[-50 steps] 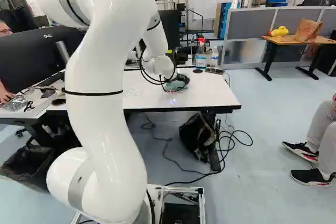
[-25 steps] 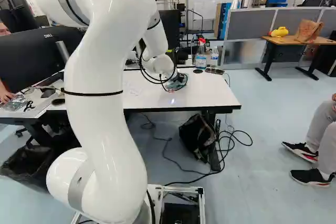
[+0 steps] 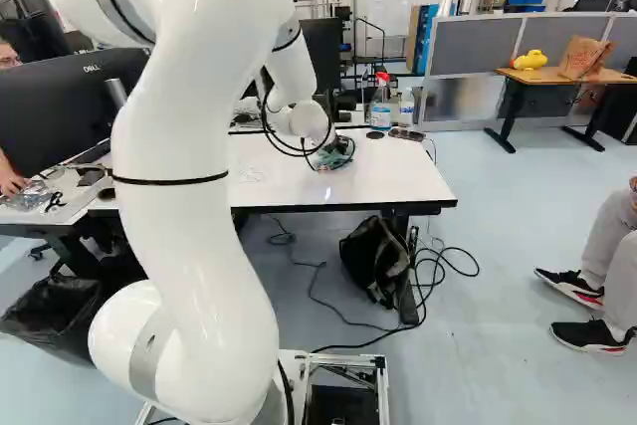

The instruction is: Clean the table with the green towel

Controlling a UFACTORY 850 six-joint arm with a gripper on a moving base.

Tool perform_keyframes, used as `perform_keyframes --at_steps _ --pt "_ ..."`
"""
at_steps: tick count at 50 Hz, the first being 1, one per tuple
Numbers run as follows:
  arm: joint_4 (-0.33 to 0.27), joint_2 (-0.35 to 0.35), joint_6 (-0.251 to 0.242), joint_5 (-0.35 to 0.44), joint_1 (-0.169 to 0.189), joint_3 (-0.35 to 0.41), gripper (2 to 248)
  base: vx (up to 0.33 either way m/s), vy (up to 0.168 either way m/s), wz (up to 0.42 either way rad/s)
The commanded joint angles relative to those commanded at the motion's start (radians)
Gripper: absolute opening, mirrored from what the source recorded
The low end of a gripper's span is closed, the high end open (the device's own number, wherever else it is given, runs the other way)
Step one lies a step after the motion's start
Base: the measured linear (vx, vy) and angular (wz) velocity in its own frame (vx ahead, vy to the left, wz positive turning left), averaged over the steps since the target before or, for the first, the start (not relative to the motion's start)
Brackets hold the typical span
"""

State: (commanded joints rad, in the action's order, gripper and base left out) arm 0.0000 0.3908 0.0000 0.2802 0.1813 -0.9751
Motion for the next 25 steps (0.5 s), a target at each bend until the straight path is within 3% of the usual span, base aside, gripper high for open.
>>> perform_keyframes --at_steps 25 --pt "0.0 -0.087 0.0 0.0 -0.045 0.043 51 0.0 0.0 0.0"
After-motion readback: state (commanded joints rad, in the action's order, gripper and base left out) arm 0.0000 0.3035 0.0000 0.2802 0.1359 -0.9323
